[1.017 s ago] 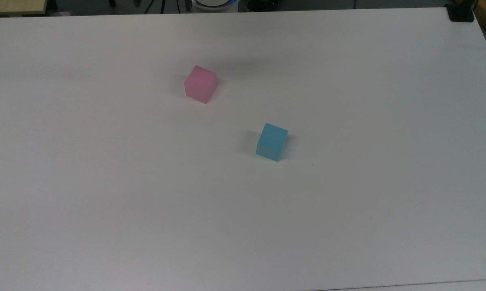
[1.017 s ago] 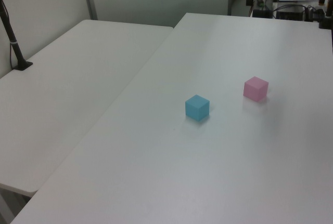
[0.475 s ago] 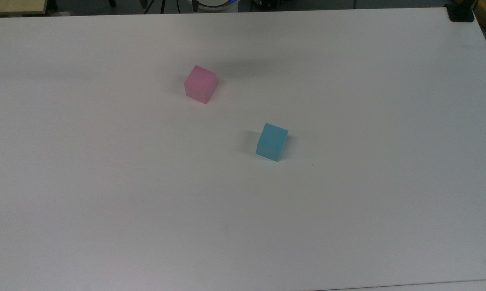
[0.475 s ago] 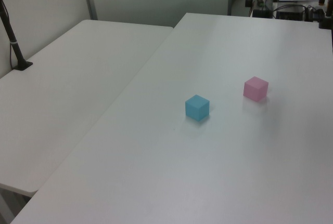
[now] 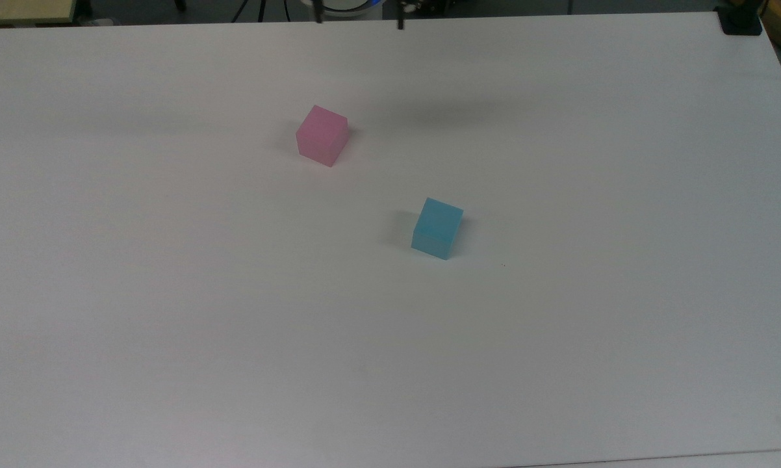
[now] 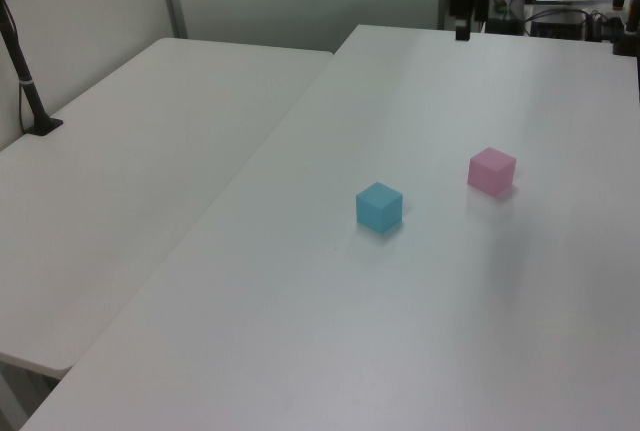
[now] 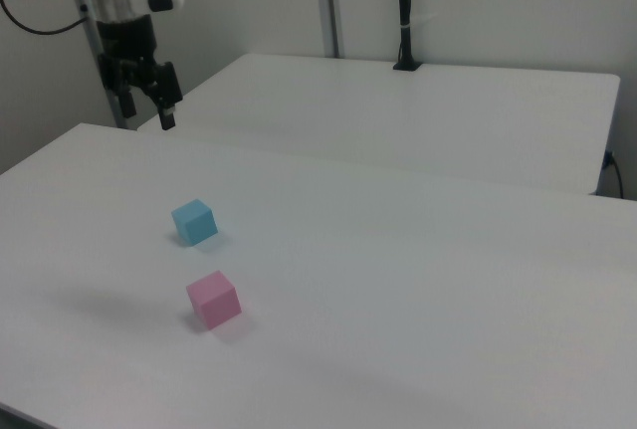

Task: Put blue cube on pink cube
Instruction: 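Move the open gripper down over the light-blue cube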

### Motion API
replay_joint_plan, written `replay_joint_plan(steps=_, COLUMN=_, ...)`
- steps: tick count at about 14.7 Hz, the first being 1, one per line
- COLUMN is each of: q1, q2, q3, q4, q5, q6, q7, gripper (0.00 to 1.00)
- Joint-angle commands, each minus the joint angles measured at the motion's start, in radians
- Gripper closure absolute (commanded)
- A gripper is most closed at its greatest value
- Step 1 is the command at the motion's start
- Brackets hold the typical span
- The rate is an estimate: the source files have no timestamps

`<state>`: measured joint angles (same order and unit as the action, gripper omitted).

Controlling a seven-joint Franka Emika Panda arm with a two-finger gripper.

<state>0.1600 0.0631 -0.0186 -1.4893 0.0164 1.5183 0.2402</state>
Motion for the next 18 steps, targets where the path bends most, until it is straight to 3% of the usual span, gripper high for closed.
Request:
replay_joint_plan(steps=1, q1=0.071, q2=0.070, q3=-0.010, q4=0.081, q5=-0.004, q6=0.057, q7=0.180, gripper=0.00)
replay_joint_plan(steps=5, q1=0.118, q2=0.177, q3=-0.011, q4=0.138, q5=-0.061, q6=0.106, q7=0.289, gripper=0.00)
replay_joint_plan(steps=9, q1=0.125, q2=0.268, q3=-0.009, q4=0.133, q5=-0.069, q6=0.169, q7=0.329, gripper=0.00)
replay_joint_plan(steps=18, q1=0.125, q2=0.366, q3=-0.009, q4=0.014, q5=-0.069, q6=0.393, q7=0.444, gripper=0.00)
